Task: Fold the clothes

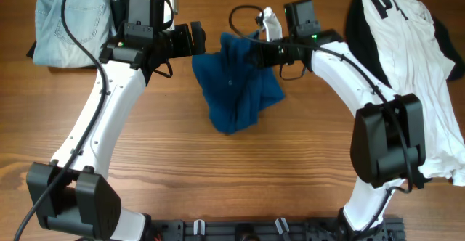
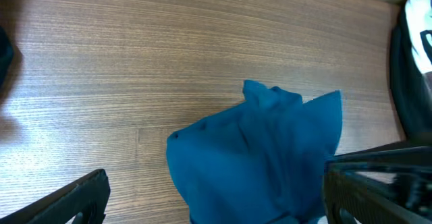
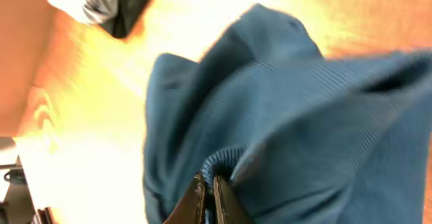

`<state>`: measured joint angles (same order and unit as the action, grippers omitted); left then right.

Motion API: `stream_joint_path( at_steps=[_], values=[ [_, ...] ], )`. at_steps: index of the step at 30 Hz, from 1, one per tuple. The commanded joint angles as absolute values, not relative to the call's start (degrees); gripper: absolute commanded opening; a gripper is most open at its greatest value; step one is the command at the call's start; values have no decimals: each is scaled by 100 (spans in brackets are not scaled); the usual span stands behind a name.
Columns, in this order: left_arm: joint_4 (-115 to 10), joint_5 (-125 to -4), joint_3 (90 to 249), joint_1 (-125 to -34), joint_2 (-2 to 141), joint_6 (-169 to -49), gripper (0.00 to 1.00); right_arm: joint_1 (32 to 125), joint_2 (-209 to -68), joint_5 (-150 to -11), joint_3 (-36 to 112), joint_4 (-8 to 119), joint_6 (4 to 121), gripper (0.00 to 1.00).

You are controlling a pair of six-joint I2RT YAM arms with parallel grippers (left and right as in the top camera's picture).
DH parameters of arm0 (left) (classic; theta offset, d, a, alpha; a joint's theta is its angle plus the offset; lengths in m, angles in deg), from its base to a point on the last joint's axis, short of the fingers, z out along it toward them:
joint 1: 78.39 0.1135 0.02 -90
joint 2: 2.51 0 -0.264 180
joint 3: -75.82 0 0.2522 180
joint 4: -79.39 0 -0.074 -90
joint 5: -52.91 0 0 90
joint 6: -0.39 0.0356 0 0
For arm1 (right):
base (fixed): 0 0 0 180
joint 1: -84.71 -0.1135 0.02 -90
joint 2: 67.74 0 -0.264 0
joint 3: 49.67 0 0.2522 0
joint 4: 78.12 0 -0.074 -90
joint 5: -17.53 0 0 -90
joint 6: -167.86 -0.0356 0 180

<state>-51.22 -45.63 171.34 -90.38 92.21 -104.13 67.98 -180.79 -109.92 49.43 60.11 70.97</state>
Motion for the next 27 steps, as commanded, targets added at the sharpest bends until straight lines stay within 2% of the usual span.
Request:
stream_joint_path(
  at_steps=[1,10,18,27],
  values=[
    [-5143,-4486,17156,-9020,9297,-10488,100,6774,-17576,-11145,5190,6019,6865,4],
    [-5143,-4486,17156,-9020,9297,-10488,100,6787,-17319,-10813,5190,5438,6887,4],
    [-5146,-4486,17156,-9020,9297,-10488,100,7071,-16429,-10184,5190,4902,6926,4],
    [-5143,-4488,17156,-9020,9297,-10488,100,6761,-16639,-10127,5177,4832,7022,4]
  ],
)
